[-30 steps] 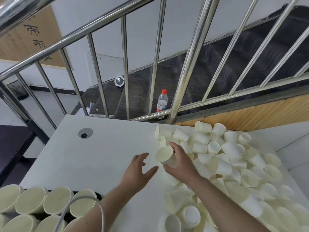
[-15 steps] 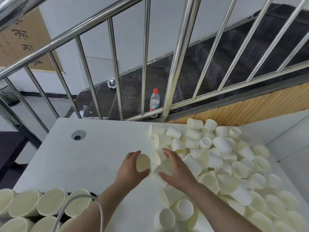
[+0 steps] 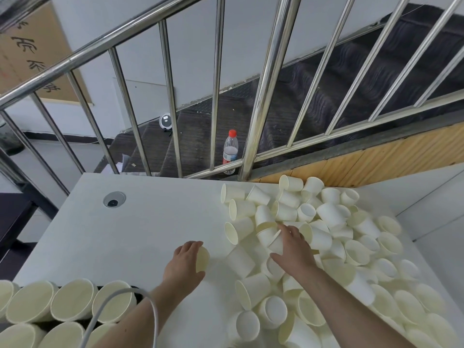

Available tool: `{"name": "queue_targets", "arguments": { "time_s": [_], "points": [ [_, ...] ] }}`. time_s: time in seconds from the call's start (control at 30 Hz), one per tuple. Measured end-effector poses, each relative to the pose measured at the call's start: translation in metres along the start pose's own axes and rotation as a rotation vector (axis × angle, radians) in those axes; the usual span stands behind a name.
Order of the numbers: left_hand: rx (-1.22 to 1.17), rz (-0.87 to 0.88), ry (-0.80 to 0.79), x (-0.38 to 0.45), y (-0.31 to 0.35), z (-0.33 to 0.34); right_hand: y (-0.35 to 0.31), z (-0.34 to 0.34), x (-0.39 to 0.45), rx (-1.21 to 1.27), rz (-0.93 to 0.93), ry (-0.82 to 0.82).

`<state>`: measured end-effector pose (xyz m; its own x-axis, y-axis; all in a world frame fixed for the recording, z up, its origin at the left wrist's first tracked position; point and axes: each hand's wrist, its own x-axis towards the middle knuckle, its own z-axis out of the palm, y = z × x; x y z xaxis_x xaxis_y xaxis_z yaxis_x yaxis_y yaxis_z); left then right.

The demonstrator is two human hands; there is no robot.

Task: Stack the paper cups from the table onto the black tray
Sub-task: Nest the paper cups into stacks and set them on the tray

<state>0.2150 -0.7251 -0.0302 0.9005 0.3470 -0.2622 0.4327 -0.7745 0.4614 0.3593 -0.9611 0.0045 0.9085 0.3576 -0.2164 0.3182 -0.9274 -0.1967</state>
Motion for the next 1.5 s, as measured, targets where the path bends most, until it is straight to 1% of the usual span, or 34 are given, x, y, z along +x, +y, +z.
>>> {"name": "queue_targets", "arguments": {
  "time_s": [0.13, 0.27, 0.37, 0.47, 0.6, 0.77, 0.9, 1.03, 1.33, 1.5],
  "points": [
    [0.0, 0.007, 0.001, 0.001, -0.001, 0.002, -0.004, -0.002, 0.003, 0.003, -0.002, 0.004],
    [-0.014, 0.009, 0.017, 0.002, 0.0, 0.001, -0.009, -0.004, 0.003, 0.067, -0.013, 0.061],
    [-0.039, 0.023, 0.034, 0.003, 0.003, 0.0, -0.016, -0.008, 0.001, 0.125, -0.065, 0.117],
    [-0.056, 0.039, 0.05, 0.004, 0.008, -0.002, -0.026, -0.011, -0.001, 0.22, -0.128, 0.132],
    [-0.087, 0.062, 0.073, 0.003, 0.014, -0.003, -0.037, -0.009, -0.006, 0.254, -0.174, 0.082],
    [-0.108, 0.11, 0.1, 0.003, 0.019, -0.005, -0.047, -0.004, -0.016, 0.233, -0.185, 0.009],
    [-0.128, 0.146, 0.104, 0.004, 0.024, -0.004, -0.05, 0.003, -0.023, 0.264, -0.194, -0.029],
    [-0.138, 0.174, 0.094, 0.002, 0.023, -0.004, -0.055, 0.01, -0.03, 0.253, -0.183, -0.023],
    [-0.158, 0.213, 0.168, -0.039, 0.017, -0.014, -0.068, 0.014, -0.07, 0.261, -0.195, 0.046],
    [-0.2, 0.231, 0.221, -0.087, 0.008, -0.013, -0.075, 0.019, -0.111, 0.297, -0.228, 0.068]
  ]
}}
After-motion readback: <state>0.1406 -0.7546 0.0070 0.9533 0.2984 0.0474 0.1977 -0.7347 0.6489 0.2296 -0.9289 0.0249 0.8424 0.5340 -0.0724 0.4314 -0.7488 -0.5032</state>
